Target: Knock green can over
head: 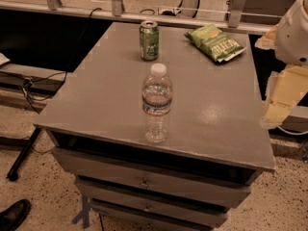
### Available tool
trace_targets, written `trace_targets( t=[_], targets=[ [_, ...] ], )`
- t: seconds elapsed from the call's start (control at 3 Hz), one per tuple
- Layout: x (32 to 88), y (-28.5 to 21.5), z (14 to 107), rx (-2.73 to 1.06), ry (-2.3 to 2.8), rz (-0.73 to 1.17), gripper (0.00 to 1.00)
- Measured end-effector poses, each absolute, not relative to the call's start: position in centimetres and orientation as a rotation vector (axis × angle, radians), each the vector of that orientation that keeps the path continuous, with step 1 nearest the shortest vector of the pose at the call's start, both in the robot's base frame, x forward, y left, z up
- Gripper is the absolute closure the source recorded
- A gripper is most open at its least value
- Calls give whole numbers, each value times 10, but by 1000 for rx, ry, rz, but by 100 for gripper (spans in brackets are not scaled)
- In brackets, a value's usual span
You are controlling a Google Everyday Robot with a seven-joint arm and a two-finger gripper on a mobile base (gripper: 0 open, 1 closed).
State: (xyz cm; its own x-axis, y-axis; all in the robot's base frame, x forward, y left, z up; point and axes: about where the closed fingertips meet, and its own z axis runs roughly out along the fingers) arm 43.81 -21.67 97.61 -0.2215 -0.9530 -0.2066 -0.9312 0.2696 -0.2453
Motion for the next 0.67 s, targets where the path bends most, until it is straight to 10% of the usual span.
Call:
trace_targets(
  t=[0.67],
  targets=[
    [465,-200,967,-1738,2164,-70,0]
  ],
)
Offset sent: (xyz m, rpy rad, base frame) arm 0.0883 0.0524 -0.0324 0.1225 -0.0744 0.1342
